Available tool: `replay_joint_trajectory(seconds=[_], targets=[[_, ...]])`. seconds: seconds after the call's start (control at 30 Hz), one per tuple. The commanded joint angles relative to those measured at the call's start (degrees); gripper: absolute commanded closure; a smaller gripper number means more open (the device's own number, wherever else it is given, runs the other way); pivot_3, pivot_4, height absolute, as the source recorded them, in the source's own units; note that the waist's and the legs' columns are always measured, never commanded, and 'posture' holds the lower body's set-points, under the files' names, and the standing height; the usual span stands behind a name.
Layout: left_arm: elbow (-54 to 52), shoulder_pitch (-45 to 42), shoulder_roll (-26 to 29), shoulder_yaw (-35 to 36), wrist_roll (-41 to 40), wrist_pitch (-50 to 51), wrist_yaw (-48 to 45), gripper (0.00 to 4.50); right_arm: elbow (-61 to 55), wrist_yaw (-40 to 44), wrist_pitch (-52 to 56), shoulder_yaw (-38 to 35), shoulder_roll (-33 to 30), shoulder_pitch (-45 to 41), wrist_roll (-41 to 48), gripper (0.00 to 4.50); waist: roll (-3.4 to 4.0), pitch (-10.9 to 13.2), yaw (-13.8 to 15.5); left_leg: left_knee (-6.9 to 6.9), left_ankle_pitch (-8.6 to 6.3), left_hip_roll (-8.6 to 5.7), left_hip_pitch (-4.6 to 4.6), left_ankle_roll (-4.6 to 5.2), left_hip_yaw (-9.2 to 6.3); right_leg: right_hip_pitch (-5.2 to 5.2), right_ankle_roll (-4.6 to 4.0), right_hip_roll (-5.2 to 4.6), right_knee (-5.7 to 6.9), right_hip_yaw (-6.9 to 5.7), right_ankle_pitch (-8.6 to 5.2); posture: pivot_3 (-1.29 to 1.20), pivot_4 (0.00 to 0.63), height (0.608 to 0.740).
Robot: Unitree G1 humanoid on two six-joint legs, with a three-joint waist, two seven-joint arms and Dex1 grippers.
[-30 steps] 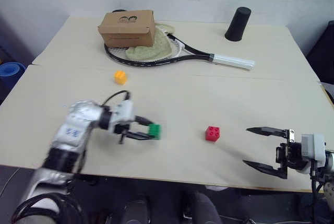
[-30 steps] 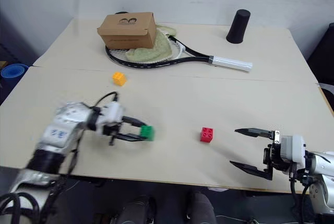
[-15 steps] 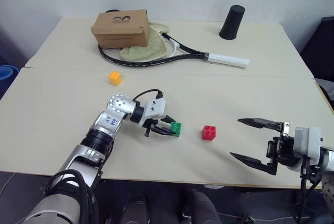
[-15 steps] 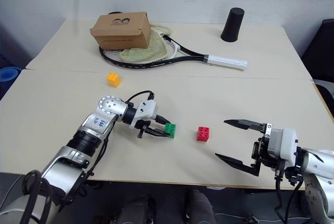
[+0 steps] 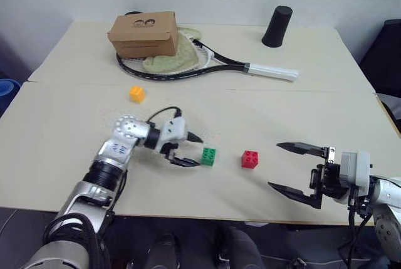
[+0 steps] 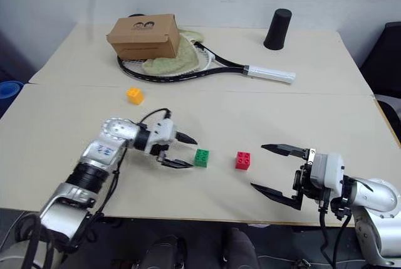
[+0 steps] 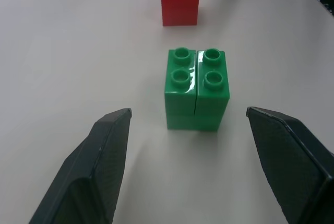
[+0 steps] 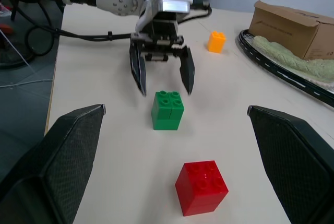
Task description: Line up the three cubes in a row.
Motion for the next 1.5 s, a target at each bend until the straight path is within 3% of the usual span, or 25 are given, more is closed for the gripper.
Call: replay_joint_trajectory(seconds=[0.03, 0.17, 0.23, 0.27, 0.37, 0.5, 0.63, 0.77, 0.9, 1.13, 1.43, 1.5], targets=[[-8.0, 7.8, 6.4, 9.1, -6.9, 2.7, -1.3, 0.92, 0.7, 0.4, -1.3, 0.8, 1.3, -2.2, 1.1, 0.00, 0.00, 0.0, 0.0, 0.00, 0.00, 0.02, 0.00, -0.01, -0.06, 0.01, -0.02, -0.05, 0.02, -0.04, -0.01, 0.00, 0.150, 0.740], [-13.1, 21.6, 10.2, 25.2, -11.9, 5.6, 6.4, 0.92, 1.5, -2.4, -0.2, 1.9, 4.1, -5.4, 2.0, 0.00, 0.00, 0.0, -1.0, -0.01, -0.03, 0.11, 0.01, -0.04, -0.07, -0.01, -0.05, -0.16, 0.03, -0.02, -0.03, 0.00, 0.150, 0.740], [-14.5, 26.9, 9.5, 31.8, -12.6, 4.7, 12.0, 0.39, 1.7, -3.5, 0.4, 2.3, 5.3, -6.5, 2.1, 0.00, -0.01, 0.0, -0.9, -0.03, -0.13, 0.12, 0.01, 0.11, -0.09, -0.02, -0.10, -0.32, 0.08, -0.09, -0.06, 0.00, 0.150, 0.740], [-14.8, 30.1, 8.0, 36.3, -13.0, 3.6, 15.7, 0.10, 1.7, -4.1, 0.7, 2.9, 6.1, -7.0, 1.7, 0.00, 0.00, 0.0, -0.8, -0.03, -0.15, 0.12, 0.01, 0.14, -0.11, -0.03, -0.10, -0.37, 0.07, -0.14, -0.06, 0.00, 0.150, 0.740], [-16.5, 38.3, 2.4, 47.6, -13.8, 1.9, 26.9, 0.04, 1.7, -5.8, 0.2, 4.8, 8.3, -8.1, 0.5, 0.00, 0.00, 0.0, -0.7, -0.06, -0.27, -0.05, 0.03, 0.34, -0.14, 0.01, -0.09, -0.65, 0.06, -0.23, -0.06, 0.00, 0.150, 0.740], [-20.9, 43.7, -3.4, 52.4, -15.8, 4.1, 36.0, 0.04, 2.4, -7.4, -0.9, 6.1, 10.2, -9.1, -1.2, 0.00, -0.08, 0.0, -0.2, -0.05, -0.36, -0.17, -0.03, 0.48, -0.14, 0.02, 0.01, -0.82, -0.01, -0.27, -0.02, 0.00, 0.150, 0.740], [-26.0, 40.6, -6.0, 50.0, -20.7, 9.7, 41.4, 0.04, 3.2, -7.7, -1.2, 6.9, 10.6, -10.4, -1.7, 0.00, -0.21, -0.1, 1.2, -0.01, -0.36, -0.26, 0.00, 0.51, -0.18, 0.09, 0.07, -0.87, -0.02, -0.29, 0.03, 0.00, 0.150, 0.740], [-22.4, 30.5, -4.7, 43.9, -19.8, 13.5, 44.6, 0.04, 4.0, -8.4, -1.4, 7.3, 11.0, -12.5, -2.4, 0.00, -0.23, -0.1, 1.6, -0.01, -0.34, -0.27, 0.01, 0.50, -0.19, 0.11, 0.06, -0.83, 0.00, -0.30, 0.03, 0.00, 0.150, 0.740], [-5.9, 12.3, -1.1, 33.7, -14.3, 17.9, 44.5, 0.04, 5.7, -9.4, -2.1, 7.3, 10.7, -15.0, -3.8, 0.00, -0.26, -0.2, 1.8, 0.03, -0.30, -0.27, -0.06, 0.42, -0.10, 0.03, 0.07, -0.69, 0.03, -0.35, 0.04, 0.00, 0.150, 0.740], [26.7, -11.1, -0.1, 23.3, -3.8, 9.8, 43.0, 0.04, 7.4, -9.8, -4.0, 7.6, 11.1, -16.3, -5.0, 0.00, -0.29, -0.1, 0.6, 0.02, -0.18, -0.27, -0.12, 0.20, 0.18, -0.05, 0.14, -0.54, -0.01, -0.69, 0.05, 0.00, 0.150, 0.740], [48.2, -23.3, -1.7, 19.6, 1.9, 2.8, 44.7, 0.04, 9.3, -9.1, -10.6, 6.2, 12.0, -9.8, -5.7, 0.00, -0.35, -0.1, 0.6, 0.06, -0.21, -0.28, -0.14, 0.15, 0.30, -0.10, 0.18, -0.04, -0.03, -0.61, 0.06, 0.00, 0.150, 0.740], [50.3, -24.3, -2.1, 19.3, 2.7, 1.6, 44.9, 0.43, 9.5, -9.4, -11.7, 5.7, 12.1, -8.7, -5.7, 0.00, -0.35, -0.1, 0.5, 0.11, -0.21, -0.27, -0.08, 0.15, 0.39, -0.12, 0.18, -0.05, -0.05, -0.50, 0.06, 0.00, 0.150, 0.740]])
